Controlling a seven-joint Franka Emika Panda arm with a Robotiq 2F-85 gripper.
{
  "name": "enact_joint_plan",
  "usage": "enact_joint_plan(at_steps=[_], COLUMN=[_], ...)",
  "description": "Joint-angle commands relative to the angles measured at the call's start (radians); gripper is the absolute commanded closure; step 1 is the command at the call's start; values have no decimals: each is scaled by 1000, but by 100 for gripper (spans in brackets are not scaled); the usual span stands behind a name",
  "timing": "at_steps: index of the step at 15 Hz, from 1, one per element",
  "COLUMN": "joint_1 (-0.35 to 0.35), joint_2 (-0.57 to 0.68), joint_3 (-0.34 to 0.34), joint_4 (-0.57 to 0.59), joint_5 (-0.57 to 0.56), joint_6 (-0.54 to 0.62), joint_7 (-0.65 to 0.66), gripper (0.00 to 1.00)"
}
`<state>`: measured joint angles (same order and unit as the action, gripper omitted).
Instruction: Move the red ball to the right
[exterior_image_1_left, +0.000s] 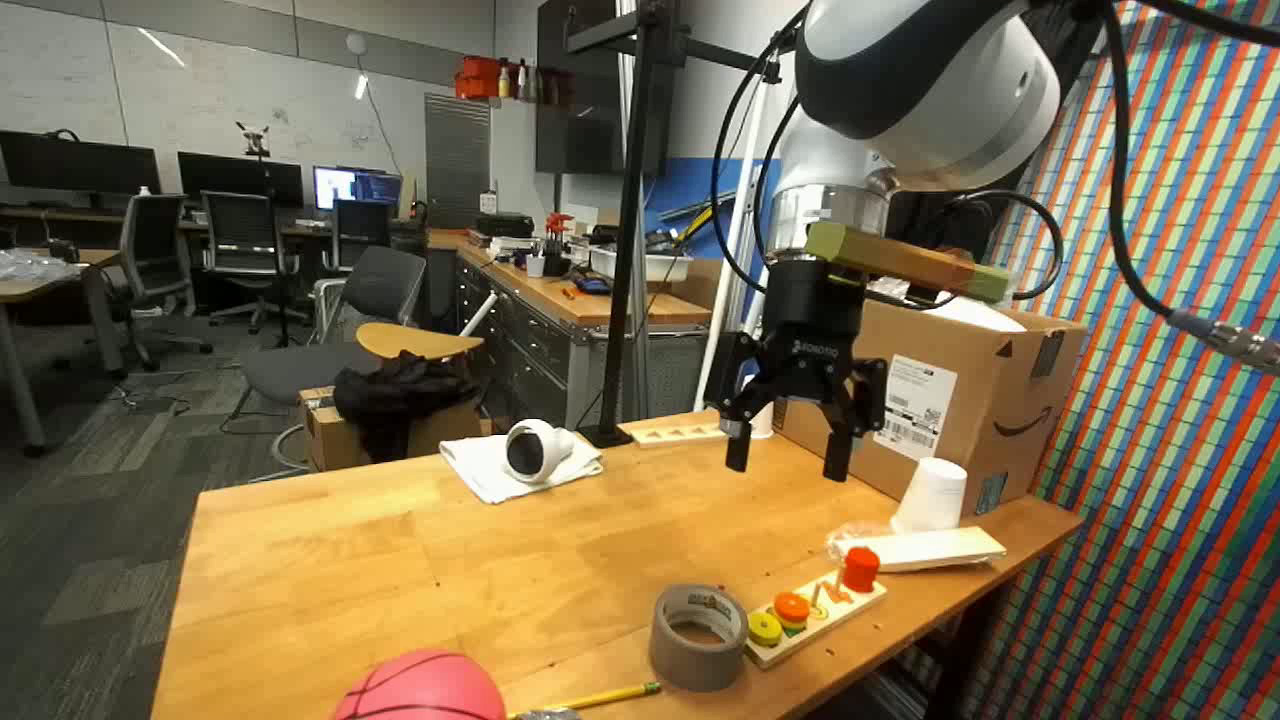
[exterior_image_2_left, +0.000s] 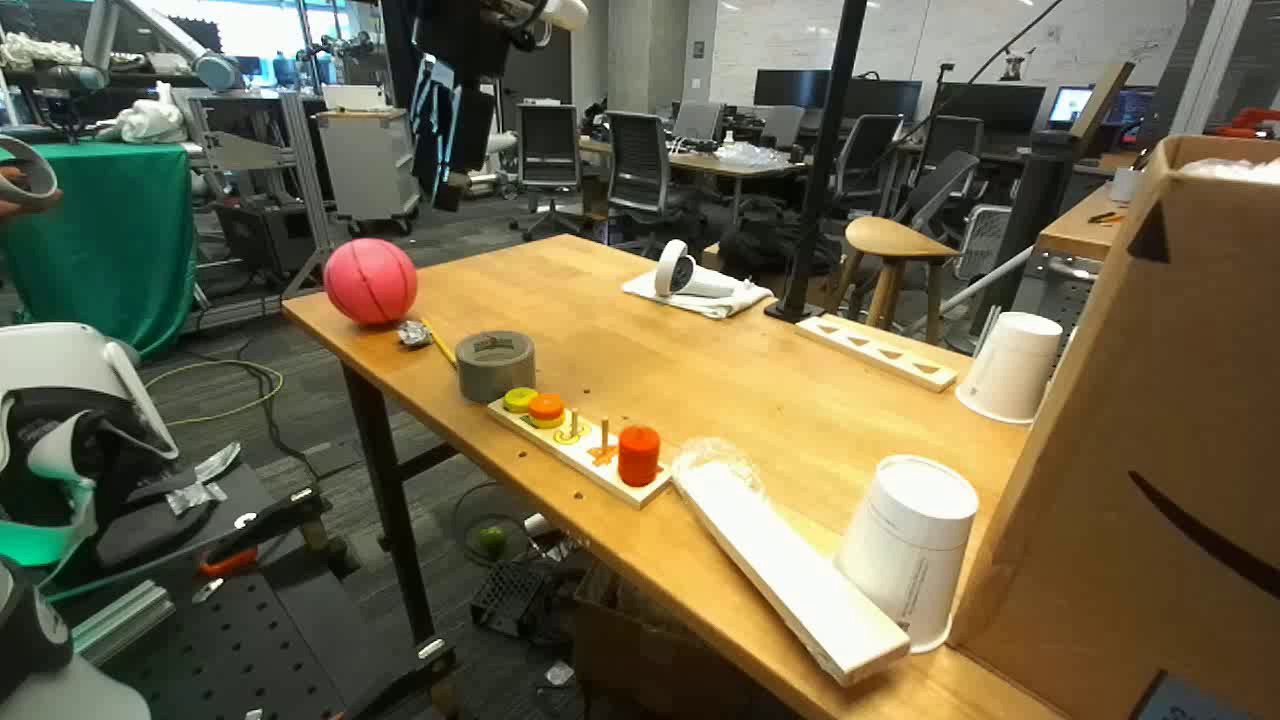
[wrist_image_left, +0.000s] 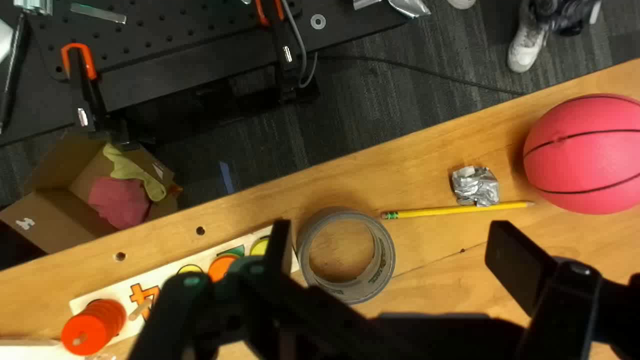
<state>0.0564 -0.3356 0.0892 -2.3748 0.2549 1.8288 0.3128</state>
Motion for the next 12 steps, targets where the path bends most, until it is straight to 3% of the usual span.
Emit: enact_joint_plan(at_steps=[1,12], joint_1=[-5,-5], joint_2=[1,0], joint_3=[4,4], joint_4=[4,13], joint_5=[1,1], joint_6=[0,0], joint_7=[-1,-1], gripper=[0,0])
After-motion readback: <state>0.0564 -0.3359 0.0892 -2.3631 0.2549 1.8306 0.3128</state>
